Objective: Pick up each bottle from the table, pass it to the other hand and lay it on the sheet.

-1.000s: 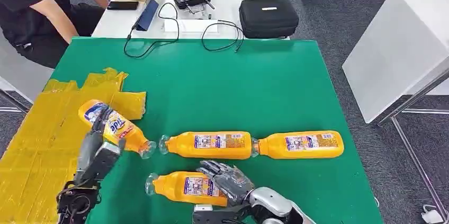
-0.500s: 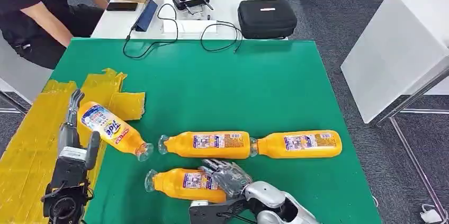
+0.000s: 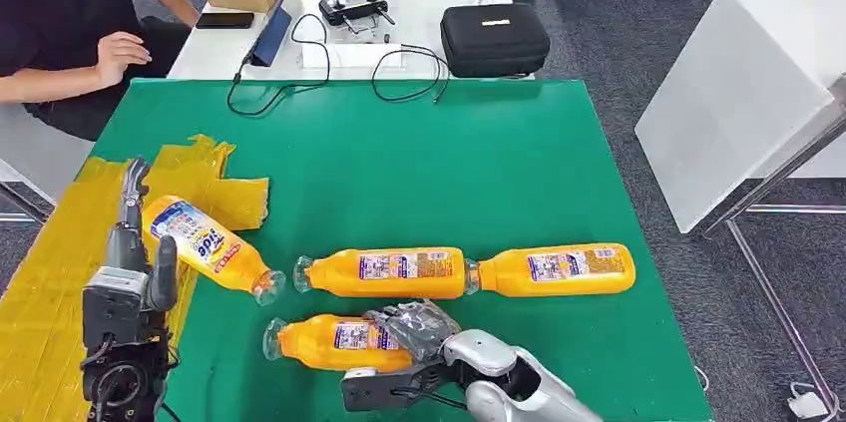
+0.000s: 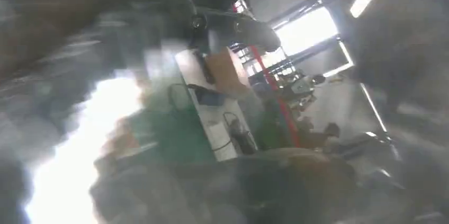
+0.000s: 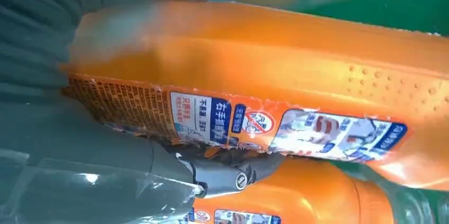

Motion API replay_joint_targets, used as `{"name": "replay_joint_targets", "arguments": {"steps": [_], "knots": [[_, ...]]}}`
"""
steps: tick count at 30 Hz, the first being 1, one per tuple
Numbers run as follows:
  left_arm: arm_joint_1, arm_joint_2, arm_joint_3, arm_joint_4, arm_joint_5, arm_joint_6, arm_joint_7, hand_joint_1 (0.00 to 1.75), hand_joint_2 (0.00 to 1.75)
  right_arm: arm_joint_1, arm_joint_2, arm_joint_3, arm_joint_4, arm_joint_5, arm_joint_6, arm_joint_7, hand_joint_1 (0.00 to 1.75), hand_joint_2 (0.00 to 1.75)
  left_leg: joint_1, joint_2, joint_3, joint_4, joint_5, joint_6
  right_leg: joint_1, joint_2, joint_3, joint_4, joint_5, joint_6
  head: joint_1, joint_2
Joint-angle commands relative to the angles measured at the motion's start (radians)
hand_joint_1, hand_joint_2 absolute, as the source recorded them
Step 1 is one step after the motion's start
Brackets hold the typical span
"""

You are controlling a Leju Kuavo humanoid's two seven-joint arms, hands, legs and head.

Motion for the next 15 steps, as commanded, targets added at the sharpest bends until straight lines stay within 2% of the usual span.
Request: {"name": "replay_joint_targets", "arguments": {"steps": [1,7,9,10,11,12,14,15], "knots": [[-0.025,-0.015,-0.022,0.021,0.056,-0.034,0.030,0.00,0.00,0.102,0.007,-0.066,0.064,-0.067,-0.023,-0.005,1.75,1.75,0.000,-0.007,-0.002,-0.002,0.002,0.000,0.000,-0.007,0.000,-0.002,0.000,0.000,0.000,0.000],[-0.025,-0.015,-0.022,0.021,0.056,-0.034,0.030,0.00,0.00,0.102,0.007,-0.066,0.064,-0.067,-0.023,-0.005,1.75,1.75,0.000,-0.006,-0.002,-0.002,0.002,0.000,0.000,-0.007,0.001,-0.002,0.000,0.000,0.000,0.000],[0.002,-0.032,0.000,0.036,0.196,-0.120,0.082,0.00,0.00,0.199,-0.007,-0.176,-0.031,-0.202,-0.125,-0.087,1.75,1.75,0.000,-0.005,0.000,-0.001,0.001,0.000,0.000,-0.005,0.002,-0.001,0.000,0.000,0.000,0.000],[0.025,-0.048,0.019,0.047,0.351,-0.205,0.125,0.00,1.75,0.254,-0.019,-0.222,-0.113,-0.246,-0.212,-0.176,1.75,1.75,0.000,-0.008,-0.001,-0.002,0.002,0.000,0.000,-0.008,0.002,-0.002,0.000,0.000,0.000,0.000],[0.036,-0.046,0.019,0.054,0.443,-0.270,0.168,0.00,1.75,0.294,-0.028,-0.249,-0.187,-0.308,-0.233,-0.206,1.75,1.75,0.000,-0.006,0.000,-0.002,0.001,0.000,0.000,-0.007,0.002,-0.002,-0.001,0.000,0.000,0.000],[0.058,-0.041,0.020,0.051,0.518,-0.314,0.192,0.00,1.75,0.322,-0.047,-0.259,-0.271,-0.308,-0.284,-0.225,1.75,1.75,-0.001,-0.009,-0.001,-0.003,0.001,0.000,0.000,-0.009,0.002,-0.003,-0.001,0.000,0.000,0.000],[0.101,-0.052,0.012,0.027,0.630,-0.372,0.216,0.00,1.75,0.376,-0.065,-0.293,-0.431,-0.395,-0.335,-0.291,1.75,1.75,-0.002,-0.006,-0.002,-0.001,0.000,0.000,-0.001,-0.006,0.000,0.000,-0.002,0.001,0.000,0.000],[0.122,-0.060,0.004,0.008,0.662,-0.386,0.214,0.00,1.75,0.400,-0.074,-0.306,-0.502,-0.426,-0.356,-0.325,1.75,1.75,-0.002,-0.010,-0.005,-0.001,0.000,0.000,-0.002,-0.009,-0.001,0.000,-0.003,0.001,0.000,0.000]]}}
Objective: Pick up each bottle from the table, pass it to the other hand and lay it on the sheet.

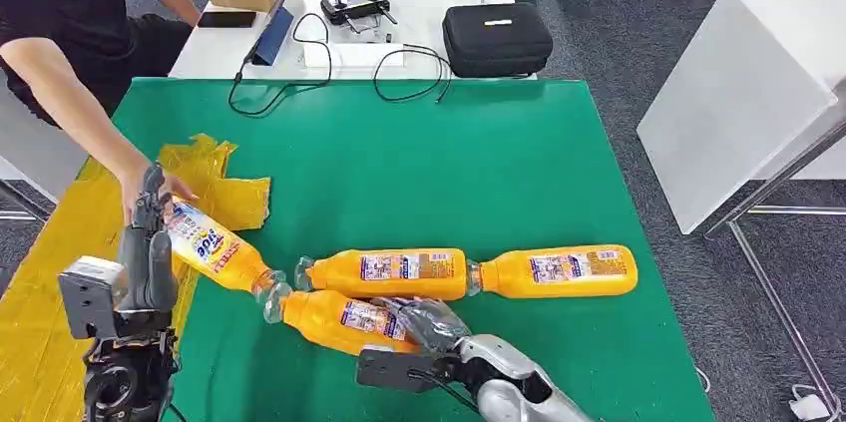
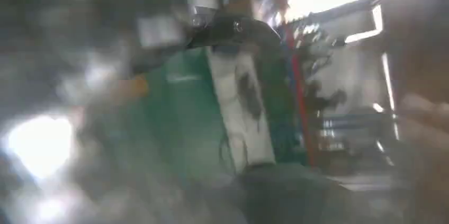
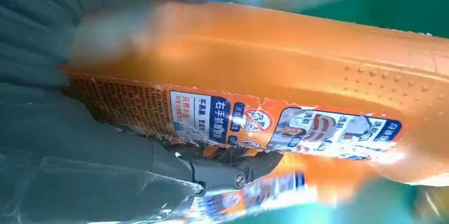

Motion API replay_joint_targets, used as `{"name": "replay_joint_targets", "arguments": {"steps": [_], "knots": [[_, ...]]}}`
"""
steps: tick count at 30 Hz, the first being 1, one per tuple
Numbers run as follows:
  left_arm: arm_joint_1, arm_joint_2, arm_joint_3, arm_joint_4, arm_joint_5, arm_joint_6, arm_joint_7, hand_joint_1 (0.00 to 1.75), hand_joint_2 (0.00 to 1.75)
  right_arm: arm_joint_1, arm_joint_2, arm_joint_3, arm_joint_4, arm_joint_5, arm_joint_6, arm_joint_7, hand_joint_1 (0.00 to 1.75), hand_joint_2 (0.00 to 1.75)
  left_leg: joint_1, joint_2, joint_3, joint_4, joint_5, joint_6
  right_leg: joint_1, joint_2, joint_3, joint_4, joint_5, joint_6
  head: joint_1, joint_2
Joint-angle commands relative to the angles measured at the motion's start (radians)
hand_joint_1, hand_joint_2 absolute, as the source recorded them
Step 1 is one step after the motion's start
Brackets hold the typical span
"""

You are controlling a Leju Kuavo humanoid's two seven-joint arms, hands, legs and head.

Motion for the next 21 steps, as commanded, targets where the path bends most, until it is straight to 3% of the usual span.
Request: {"name": "replay_joint_targets", "arguments": {"steps": [1,4,10,15,21], "knots": [[0.115,-0.051,-0.009,-0.005,0.406,-0.220,0.114,0.00,1.75,0.290,-0.084,-0.189,-0.483,-0.212,-0.201,-0.213,1.75,1.75,-0.002,-0.004,-0.007,0.000,-0.001,0.001,-0.002,-0.004,-0.002,0.001,-0.002,0.000,0.000,0.000],[0.145,-0.044,-0.055,-0.024,0.553,-0.228,0.188,0.00,1.75,0.298,-0.076,-0.203,-0.523,-0.213,-0.231,-0.257,1.75,1.75,-0.003,-0.005,-0.015,0.002,-0.001,0.002,-0.003,-0.004,-0.002,0.003,-0.002,0.002,0.000,0.000],[0.162,-0.034,-0.105,-0.040,0.582,-0.255,0.180,0.00,1.75,0.277,-0.040,-0.236,-0.514,-0.223,-0.250,-0.308,1.75,1.75,-0.002,-0.006,-0.015,0.001,0.000,0.002,-0.003,-0.004,-0.003,0.001,0.000,0.001,0.001,0.000],[0.179,-0.035,-0.182,-0.069,0.582,-0.284,0.178,0.00,1.75,0.219,0.013,-0.279,-0.477,-0.192,-0.260,-0.282,1.75,1.75,-0.002,-0.004,-0.016,0.001,0.001,0.001,-0.003,-0.003,-0.005,0.001,0.001,0.001,0.000,0.000],[0.180,-0.036,-0.186,-0.071,0.579,-0.280,0.176,0.00,1.75,0.212,0.017,-0.279,-0.469,-0.191,-0.260,-0.282,1.75,1.75,-0.001,-0.004,-0.016,0.000,0.001,0.002,-0.002,-0.003,-0.004,0.000,0.001,0.001,0.001,0.000]]}}
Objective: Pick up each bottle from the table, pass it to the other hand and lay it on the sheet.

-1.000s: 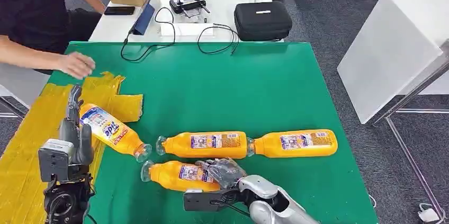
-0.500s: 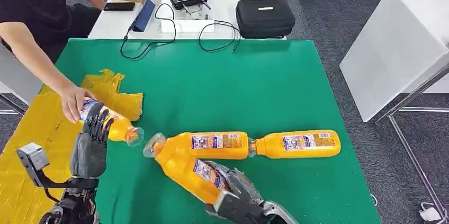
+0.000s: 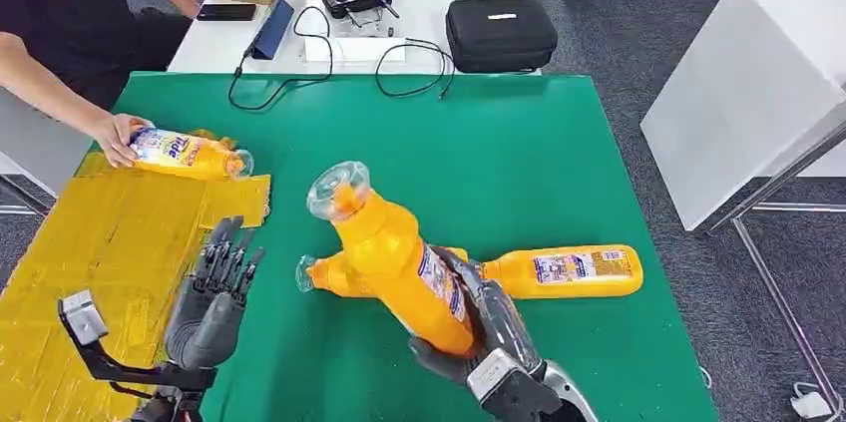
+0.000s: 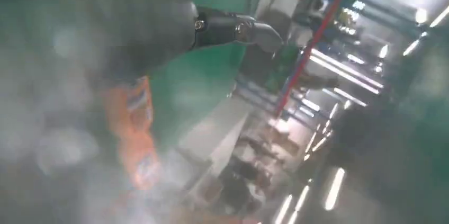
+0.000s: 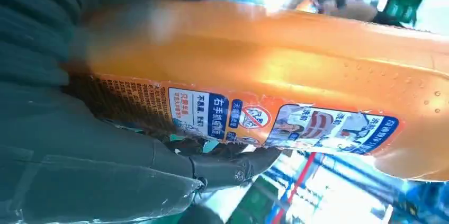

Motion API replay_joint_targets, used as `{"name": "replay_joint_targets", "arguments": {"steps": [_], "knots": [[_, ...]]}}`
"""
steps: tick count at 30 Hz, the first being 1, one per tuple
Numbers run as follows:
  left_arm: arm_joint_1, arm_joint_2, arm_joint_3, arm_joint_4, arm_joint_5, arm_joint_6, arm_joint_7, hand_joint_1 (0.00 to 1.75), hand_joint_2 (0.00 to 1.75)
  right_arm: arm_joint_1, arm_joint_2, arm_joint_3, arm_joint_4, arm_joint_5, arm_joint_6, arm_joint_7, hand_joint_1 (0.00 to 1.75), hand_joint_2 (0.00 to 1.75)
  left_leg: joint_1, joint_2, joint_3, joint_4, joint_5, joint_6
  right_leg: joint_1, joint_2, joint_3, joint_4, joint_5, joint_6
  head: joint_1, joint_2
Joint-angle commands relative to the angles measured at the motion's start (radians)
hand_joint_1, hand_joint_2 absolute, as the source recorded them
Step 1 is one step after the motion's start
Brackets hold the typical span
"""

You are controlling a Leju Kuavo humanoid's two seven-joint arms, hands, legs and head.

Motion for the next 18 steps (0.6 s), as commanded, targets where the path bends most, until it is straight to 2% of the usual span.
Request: {"name": "replay_joint_targets", "arguments": {"steps": [1,5,10,13,18], "knots": [[-0.002,0.001,-0.054,0.005,-0.002,0.002,-0.001,0.00,1.75,-0.039,0.034,-0.038,0.030,-0.002,-0.005,0.006,1.75,1.75,-0.001,0.000,0.002,-0.001,0.000,0.000,0.000,-0.001,0.001,0.000,0.000,0.000,0.000,0.000],[-0.003,0.003,-0.056,0.005,-0.002,0.000,-0.001,0.00,1.75,-0.041,0.036,-0.038,0.033,-0.001,-0.006,0.007,1.75,1.75,-0.001,0.000,0.001,-0.001,0.000,0.000,0.000,-0.001,0.001,0.000,0.000,0.000,0.000,0.000],[-0.035,0.009,-0.111,0.027,0.015,-0.012,0.016,0.00,1.75,-0.203,0.107,-0.010,0.228,0.052,-0.022,0.086,1.75,1.75,0.000,0.002,0.000,-0.001,0.000,0.000,0.000,0.001,0.000,-0.001,0.001,0.000,0.000,0.000],[-0.057,0.006,-0.118,0.041,-0.004,-0.001,0.013,0.00,1.75,-0.261,0.159,0.017,0.304,0.115,-0.041,0.132,1.75,1.75,0.000,0.003,0.002,-0.002,0.001,0.000,0.000,0.002,0.000,-0.001,0.002,-0.001,0.000,0.000],[-0.085,-0.010,-0.094,0.063,0.001,0.027,0.023,0.00,1.75,-0.353,0.170,0.100,0.369,0.185,-0.059,0.158,1.75,1.75,0.000,0.002,0.001,-0.001,0.002,0.002,0.000,0.000,0.001,0.000,0.001,0.000,0.000,0.000]]}}
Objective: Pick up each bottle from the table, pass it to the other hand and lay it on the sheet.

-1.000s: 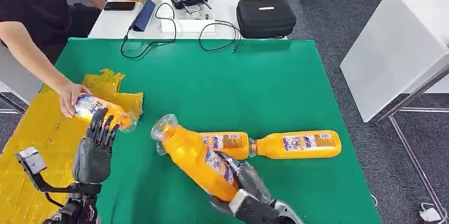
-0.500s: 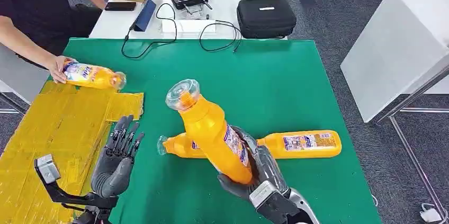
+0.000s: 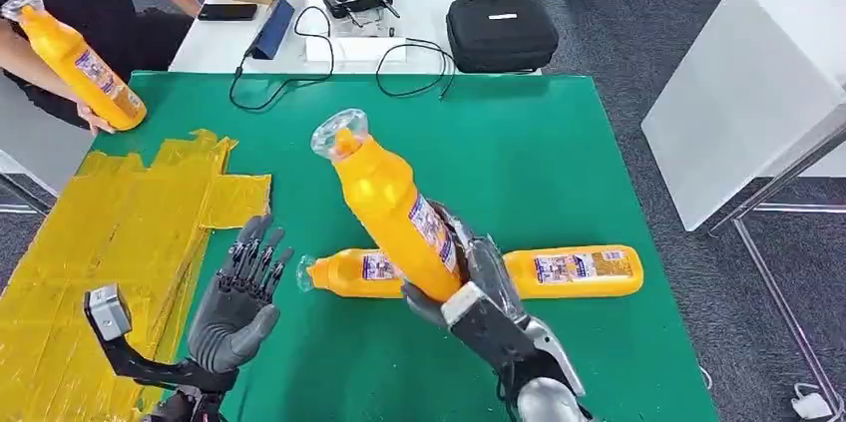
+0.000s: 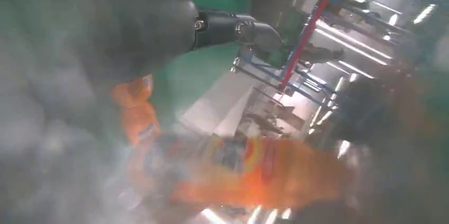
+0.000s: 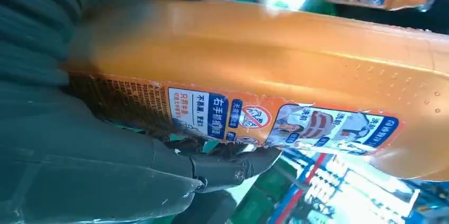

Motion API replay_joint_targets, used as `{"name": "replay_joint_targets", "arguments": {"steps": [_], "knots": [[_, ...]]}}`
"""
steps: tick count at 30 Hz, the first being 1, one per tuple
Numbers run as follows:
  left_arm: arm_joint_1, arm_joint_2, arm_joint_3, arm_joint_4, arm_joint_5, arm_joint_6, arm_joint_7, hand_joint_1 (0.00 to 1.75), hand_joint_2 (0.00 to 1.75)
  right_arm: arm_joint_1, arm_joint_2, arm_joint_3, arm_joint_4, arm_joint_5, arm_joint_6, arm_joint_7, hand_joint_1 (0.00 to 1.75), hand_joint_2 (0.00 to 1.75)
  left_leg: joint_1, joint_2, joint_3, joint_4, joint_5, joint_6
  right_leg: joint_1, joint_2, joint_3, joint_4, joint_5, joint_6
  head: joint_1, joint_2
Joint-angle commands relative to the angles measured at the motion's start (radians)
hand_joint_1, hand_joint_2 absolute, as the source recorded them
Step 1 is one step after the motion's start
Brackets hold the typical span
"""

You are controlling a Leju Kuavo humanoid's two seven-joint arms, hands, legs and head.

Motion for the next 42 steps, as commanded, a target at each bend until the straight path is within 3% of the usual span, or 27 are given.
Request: {"name": "replay_joint_targets", "arguments": {"steps": [1,11,19,28,42], "knots": [[-0.067,-0.012,0.001,0.078,0.004,0.039,0.014,0.00,1.75,-0.198,0.069,0.124,0.233,0.103,-0.035,0.044,1.75,1.75,0.000,0.003,0.003,-0.001,0.000,0.000,0.000,0.002,0.001,-0.001,0.001,0.000,0.000,0.000],[-0.092,-0.026,0.016,0.108,0.101,0.017,0.072,0.00,1.75,-0.298,0.112,0.226,0.369,0.240,-0.089,0.121,1.75,1.75,-0.001,0.001,0.000,-0.001,0.000,0.000,0.000,0.000,0.000,0.000,0.000,0.000,0.000,0.000],[-0.105,-0.023,0.061,0.114,0.139,0.031,0.081,0.00,1.75,-0.343,0.127,0.375,0.400,0.313,-0.051,0.154,1.75,1.75,-0.001,0.002,0.002,-0.001,0.000,0.000,0.000,0.001,0.001,0.000,0.000,-0.001,0.000,0.000],[-0.104,-0.025,0.065,0.109,0.136,0.046,0.081,0.00,1.75,-0.349,0.124,0.402,0.406,0.357,-0.076,0.168,1.75,1.75,-0.001,0.000,0.001,-0.001,0.000,0.000,-0.001,-0.002,0.001,0.000,0.000,0.000,0.000,0.000],[-0.101,-0.017,0.175,0.109,0.158,0.055,0.078,0.00,1.75,-0.382,0.112,0.542,0.383,0.280,0.024,0.162,1.75,1.75,0.000,0.000,0.000,-0.001,0.000,0.000,0.000,-0.001,-0.001,0.000,0.000,0.000,0.000,0.000]]}}
